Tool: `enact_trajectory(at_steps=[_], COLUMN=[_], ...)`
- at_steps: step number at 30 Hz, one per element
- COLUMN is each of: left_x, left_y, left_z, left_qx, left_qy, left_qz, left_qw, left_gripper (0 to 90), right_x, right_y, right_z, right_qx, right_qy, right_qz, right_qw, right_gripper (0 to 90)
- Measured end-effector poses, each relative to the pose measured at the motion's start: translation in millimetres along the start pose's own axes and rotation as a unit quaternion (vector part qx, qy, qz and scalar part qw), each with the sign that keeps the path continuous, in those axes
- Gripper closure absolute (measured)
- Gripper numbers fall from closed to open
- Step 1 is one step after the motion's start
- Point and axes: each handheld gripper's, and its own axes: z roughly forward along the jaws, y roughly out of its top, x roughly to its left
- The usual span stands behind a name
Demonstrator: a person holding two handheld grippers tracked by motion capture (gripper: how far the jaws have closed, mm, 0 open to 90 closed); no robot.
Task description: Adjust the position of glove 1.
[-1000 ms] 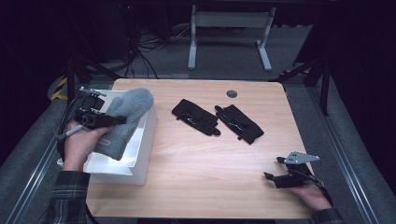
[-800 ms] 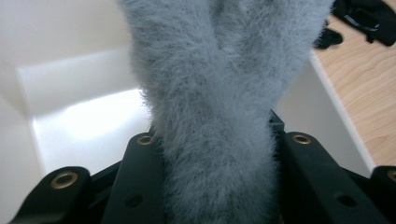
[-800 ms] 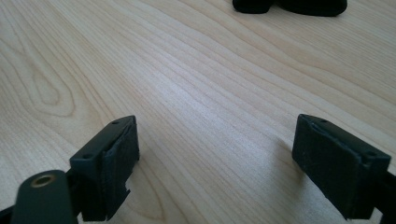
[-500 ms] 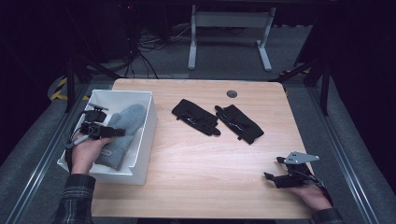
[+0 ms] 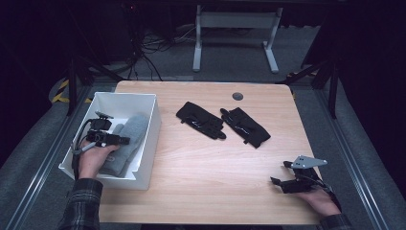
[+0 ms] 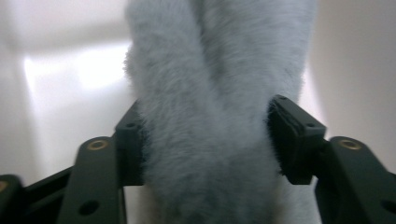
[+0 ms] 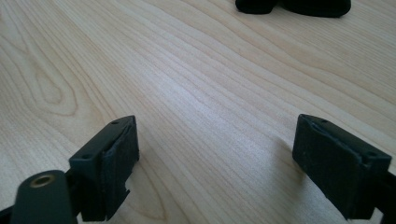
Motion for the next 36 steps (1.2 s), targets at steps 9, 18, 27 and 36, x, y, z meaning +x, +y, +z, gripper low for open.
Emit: enact_trajectory(at_steps=[9, 18, 27, 36], left_x=[-9.2, -34.6, -79.8, -126.4], left_y=[4.2, 16.5, 29.6, 36.2], left_z=[-21.1, -48.3, -67.7, -62.8], left_qx=[-0.047, -0.079, -0.117, -0.127], left_qy=[0.024, 0.003, -0.046, -0.085], left_qz=[0.015, 0.055, 0.106, 0.151], left_qw=[0.9985, 0.9953, 0.9863, 0.9766], left_gripper=[23.3, 21.8, 21.1, 19.6], right_x=[0.0, 0.0, 0.0, 0.0], right_y=[0.0, 0.0, 0.0, 0.0], right_z=[0.0, 0.1, 0.0, -0.1], right_qx=[0.0, 0.0, 0.0, 0.001], right_qy=[0.001, 0.001, 0.001, 0.0], right_qz=[-0.002, -0.002, -0.002, -0.002], right_qw=[1.0, 1.0, 1.0, 1.0], right_gripper=[14.9, 15.0, 14.9, 14.8])
